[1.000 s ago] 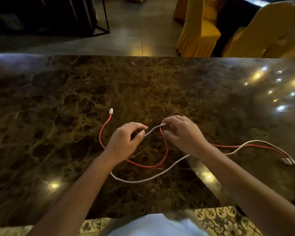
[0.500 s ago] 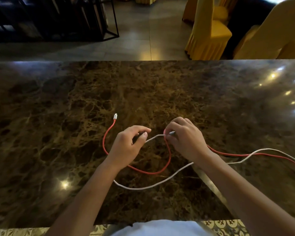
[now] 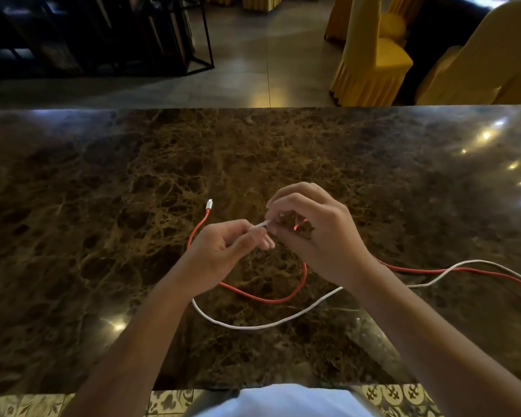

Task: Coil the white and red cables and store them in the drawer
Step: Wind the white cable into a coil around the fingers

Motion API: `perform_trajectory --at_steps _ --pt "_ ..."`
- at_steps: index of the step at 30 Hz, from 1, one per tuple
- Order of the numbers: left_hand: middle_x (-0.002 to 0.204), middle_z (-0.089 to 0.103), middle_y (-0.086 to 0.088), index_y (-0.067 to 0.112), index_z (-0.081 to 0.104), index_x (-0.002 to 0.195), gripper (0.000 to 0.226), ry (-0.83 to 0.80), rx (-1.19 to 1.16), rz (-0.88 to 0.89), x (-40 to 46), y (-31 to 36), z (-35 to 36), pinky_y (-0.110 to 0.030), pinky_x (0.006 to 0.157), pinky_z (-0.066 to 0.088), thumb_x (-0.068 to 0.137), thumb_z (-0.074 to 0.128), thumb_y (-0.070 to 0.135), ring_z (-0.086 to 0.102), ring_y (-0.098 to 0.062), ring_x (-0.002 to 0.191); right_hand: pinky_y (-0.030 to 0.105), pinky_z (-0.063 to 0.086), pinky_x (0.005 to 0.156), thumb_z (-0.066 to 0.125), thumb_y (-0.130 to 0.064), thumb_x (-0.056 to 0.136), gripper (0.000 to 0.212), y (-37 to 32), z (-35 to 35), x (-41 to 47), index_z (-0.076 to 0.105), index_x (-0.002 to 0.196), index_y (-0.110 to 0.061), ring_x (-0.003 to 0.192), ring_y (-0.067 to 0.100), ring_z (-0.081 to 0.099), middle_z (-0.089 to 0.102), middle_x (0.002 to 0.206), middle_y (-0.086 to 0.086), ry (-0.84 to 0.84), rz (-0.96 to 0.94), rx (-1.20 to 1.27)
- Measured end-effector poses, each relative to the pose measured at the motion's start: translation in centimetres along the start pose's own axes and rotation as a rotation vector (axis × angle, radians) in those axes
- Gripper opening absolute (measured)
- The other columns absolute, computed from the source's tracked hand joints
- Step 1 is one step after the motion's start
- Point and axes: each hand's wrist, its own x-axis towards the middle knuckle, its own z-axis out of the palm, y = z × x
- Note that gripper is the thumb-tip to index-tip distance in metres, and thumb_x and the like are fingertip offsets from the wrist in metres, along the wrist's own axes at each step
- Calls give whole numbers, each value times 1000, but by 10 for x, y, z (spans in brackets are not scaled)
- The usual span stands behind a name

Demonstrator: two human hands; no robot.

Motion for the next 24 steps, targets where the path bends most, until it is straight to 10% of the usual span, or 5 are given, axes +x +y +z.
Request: perform_trajectory --at_steps 10,15,20,24 --pt "86 77 -12 13 69 84 33 192 -437 104 -11 21 30 -29 76 59 107 52 29 75 -26 82 53 50 109 54 -52 95 57 -6 22 -28 58 142 -20 124 16 65 68 136 -2 -32 677 730" --pt "94 73 -19 7 72 90 40 81 -792 203 -16 41 43 -37 81 59 104 42 30 71 -30 88 56 44 115 43 -74 95 78 -22 36 -47 59 141 -14 131 34 60 66 137 17 -232 677 1201" --pt "109 77 -11 8 74 100 45 338 -398 175 -10 38 16 -34 85 56 109 33 24 71 -28 105 38 57 88 44 -45 106 49 -24 26 -48 68 117 -4 89 31 74 75 90 19 -285 569 960" --pt "114 78 0 12 76 112 48 374 -226 -55 -10 20 -1 -34 88 60 106 39 42 73 -17 106 32 39 51 56 -27 103 25 -26 15 -39 67 89 -10 52 15 48 52 61 -2 -110 487 869"
